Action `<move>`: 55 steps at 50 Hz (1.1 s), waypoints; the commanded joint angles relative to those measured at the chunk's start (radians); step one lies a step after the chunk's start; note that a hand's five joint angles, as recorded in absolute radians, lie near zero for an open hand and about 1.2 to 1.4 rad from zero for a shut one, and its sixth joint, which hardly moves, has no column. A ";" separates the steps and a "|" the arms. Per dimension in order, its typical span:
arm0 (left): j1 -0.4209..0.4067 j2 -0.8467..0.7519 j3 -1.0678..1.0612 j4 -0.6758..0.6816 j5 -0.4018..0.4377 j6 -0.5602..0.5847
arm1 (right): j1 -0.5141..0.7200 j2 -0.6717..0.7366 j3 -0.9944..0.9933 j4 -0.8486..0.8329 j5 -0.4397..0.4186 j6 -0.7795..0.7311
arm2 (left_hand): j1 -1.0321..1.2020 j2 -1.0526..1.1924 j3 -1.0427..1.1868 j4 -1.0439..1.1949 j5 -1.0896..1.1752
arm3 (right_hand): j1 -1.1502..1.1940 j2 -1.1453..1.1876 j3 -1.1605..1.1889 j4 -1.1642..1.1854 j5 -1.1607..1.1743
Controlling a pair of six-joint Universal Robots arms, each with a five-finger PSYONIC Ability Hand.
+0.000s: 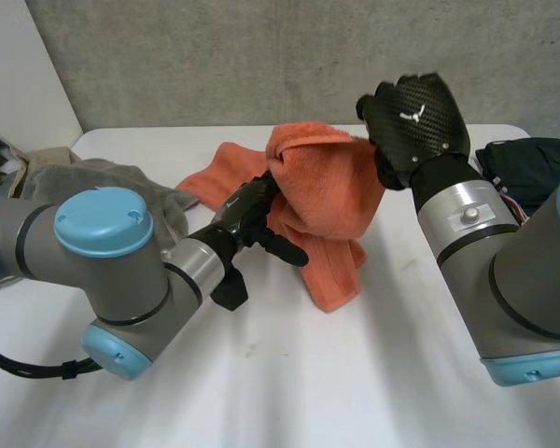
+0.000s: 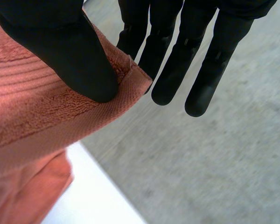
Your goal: Fold the laundry.
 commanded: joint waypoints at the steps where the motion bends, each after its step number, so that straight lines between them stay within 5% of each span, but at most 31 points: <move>1: 0.007 0.030 -0.031 -0.004 0.011 0.000 | -0.017 -0.041 0.026 -0.127 -0.002 0.007 | -0.031 -0.035 -0.040 -0.029 -0.048 | 0.262 0.208 0.203 0.195 0.232; 6: -0.001 0.052 -0.059 -0.035 0.039 0.009 | -0.028 -0.082 -0.003 -0.082 -0.025 0.001 | -0.031 -0.035 -0.040 -0.029 -0.048 | 0.262 0.208 0.203 0.195 0.232; 17: 0.016 0.197 -0.146 -0.428 0.134 0.041 | -0.054 -0.154 -0.094 0.074 -0.115 -0.099 | -0.031 -0.035 -0.040 -0.029 -0.048 | 0.262 0.208 0.203 0.195 0.232; 22: 0.135 0.347 -0.221 -0.518 0.143 0.142 | -0.077 -0.168 -0.109 0.128 -0.149 -0.162 | 0.014 0.010 0.004 0.016 -0.003 | 0.262 0.208 0.203 0.195 0.232; 28: 0.271 0.389 -0.229 -0.456 0.138 0.273 | -0.077 -0.177 -0.129 0.192 -0.183 -0.153 | -0.030 -0.034 -0.040 -0.028 -0.047 | 0.262 0.208 0.203 0.195 0.232; 40: 0.300 0.017 0.064 -0.347 0.077 0.363 | -0.017 -0.315 -0.197 0.251 -0.218 -0.113 | -0.031 -0.035 -0.040 -0.029 -0.048 | 0.262 0.208 0.203 0.195 0.232; 55: 0.222 -0.300 0.460 -0.282 -0.142 0.388 | 0.007 -0.413 -0.279 0.367 -0.262 -0.071 | -0.031 -0.035 -0.040 -0.029 -0.048 | 0.262 0.208 0.203 0.195 0.232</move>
